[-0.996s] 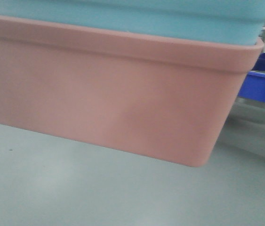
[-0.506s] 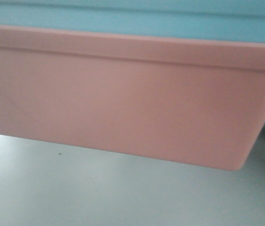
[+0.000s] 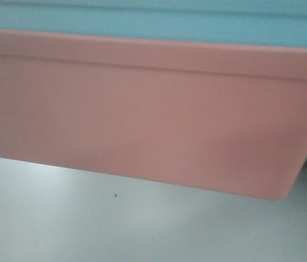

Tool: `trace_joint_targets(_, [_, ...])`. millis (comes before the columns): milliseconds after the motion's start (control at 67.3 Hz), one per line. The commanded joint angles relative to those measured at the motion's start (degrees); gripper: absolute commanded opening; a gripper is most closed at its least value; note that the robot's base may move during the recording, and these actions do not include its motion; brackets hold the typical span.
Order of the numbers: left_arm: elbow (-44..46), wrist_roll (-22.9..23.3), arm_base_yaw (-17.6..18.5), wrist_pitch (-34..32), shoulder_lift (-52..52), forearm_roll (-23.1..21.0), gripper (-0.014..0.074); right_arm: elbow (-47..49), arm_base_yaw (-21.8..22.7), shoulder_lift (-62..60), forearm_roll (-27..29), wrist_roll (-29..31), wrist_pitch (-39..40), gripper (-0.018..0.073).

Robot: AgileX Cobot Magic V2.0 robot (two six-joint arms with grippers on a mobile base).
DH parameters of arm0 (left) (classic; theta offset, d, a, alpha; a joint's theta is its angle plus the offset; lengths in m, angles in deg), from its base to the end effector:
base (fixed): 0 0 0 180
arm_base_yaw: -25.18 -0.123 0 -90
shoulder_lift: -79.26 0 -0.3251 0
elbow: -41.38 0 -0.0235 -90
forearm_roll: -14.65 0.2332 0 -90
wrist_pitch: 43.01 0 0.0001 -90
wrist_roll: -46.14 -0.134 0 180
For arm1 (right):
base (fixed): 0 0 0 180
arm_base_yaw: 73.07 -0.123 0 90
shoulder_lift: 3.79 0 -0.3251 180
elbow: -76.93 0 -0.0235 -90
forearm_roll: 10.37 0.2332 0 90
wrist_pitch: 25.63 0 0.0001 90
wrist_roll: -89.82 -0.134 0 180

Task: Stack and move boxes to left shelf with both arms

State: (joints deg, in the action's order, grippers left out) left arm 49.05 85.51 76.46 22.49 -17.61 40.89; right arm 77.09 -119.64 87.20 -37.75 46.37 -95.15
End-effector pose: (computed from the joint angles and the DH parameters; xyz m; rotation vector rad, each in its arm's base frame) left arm 0.2477 -0.2228 0.3639 0.3832 2.4862 0.0120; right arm 0.2374 0.1668 0.3560 -0.1870 2.5605 -0.1264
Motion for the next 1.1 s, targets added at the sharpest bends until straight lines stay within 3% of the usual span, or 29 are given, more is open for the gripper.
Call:
trace_joint_targets(0, [2.87, -0.02, 2.38, -12.81, 1.91, -5.08, -0.0012, 3.05, -1.75, -1.64, 2.76, 1.95, 12.0, 0.0028])
trace_joint_targets(1085, [2.87, -0.02, 2.38, -12.81, 1.91, -5.08, -0.0012, 3.05, -1.75, -1.64, 2.71, 1.95, 11.88, 0.0028])
